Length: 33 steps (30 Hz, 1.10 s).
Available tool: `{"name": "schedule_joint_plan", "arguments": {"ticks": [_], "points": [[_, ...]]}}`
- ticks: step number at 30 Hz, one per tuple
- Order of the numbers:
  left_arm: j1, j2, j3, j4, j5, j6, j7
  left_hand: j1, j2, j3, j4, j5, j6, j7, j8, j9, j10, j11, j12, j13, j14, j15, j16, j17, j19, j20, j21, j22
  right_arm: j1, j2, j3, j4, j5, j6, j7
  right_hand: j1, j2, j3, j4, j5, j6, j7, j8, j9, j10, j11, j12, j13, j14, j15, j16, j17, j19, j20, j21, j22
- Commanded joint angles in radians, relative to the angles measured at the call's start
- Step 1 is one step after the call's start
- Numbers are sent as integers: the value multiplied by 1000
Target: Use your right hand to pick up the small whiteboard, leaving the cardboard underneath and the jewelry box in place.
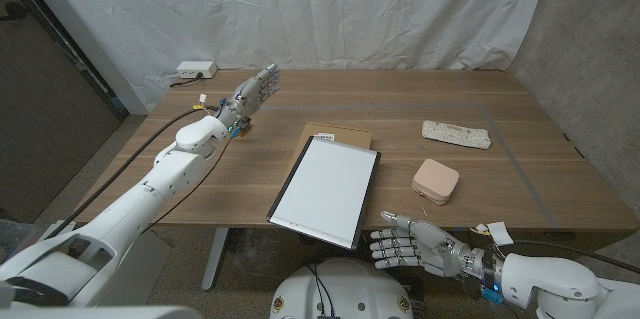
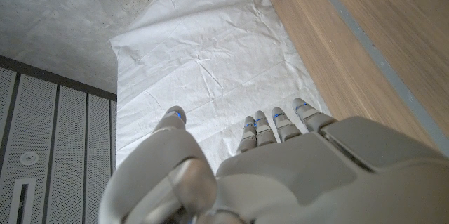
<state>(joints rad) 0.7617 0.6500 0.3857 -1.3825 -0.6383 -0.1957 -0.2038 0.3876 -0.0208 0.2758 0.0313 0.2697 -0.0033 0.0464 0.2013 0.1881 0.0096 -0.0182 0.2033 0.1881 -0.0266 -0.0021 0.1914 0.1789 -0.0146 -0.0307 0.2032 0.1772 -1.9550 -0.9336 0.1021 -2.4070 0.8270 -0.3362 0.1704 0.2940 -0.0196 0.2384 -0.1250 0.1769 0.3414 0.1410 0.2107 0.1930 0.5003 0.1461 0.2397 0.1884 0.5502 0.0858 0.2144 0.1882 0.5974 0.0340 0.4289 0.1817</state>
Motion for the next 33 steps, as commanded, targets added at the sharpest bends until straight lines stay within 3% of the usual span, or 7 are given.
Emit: {"name": "schedule_joint_plan", "arguments": {"ticks": [1, 33], "points": [[31, 18, -14, -27, -4, -1, 15, 10, 0, -3, 3, 0, 3, 3, -2, 2, -2, 0, -1, 3, -6, 3, -3, 6, -1, -29, -2, 3, 61, -49, -62, 24, 39, 11, -8, 1, -10, -1, 0, 8, 9, 2, 1, 5, 9, -1, 0, 2, 6, 1, -1, 3, 7, -4, -4, 0], [6, -1, -7, 23, -9, -7, -4, 10, 2, -6, 2, -2, 3, 2, -2, 2, -2, 0, 0, 3, -5, 4, -3, 6, 0, -27, -2, 3, 230, -147, -249, 85, 144, 77, -40, 7, -11, -2, -2, 9, 12, -5, 0, 5, 11, -5, -2, 2, 2, -2, -7, 3, 1, -4, -15, 1]]}}
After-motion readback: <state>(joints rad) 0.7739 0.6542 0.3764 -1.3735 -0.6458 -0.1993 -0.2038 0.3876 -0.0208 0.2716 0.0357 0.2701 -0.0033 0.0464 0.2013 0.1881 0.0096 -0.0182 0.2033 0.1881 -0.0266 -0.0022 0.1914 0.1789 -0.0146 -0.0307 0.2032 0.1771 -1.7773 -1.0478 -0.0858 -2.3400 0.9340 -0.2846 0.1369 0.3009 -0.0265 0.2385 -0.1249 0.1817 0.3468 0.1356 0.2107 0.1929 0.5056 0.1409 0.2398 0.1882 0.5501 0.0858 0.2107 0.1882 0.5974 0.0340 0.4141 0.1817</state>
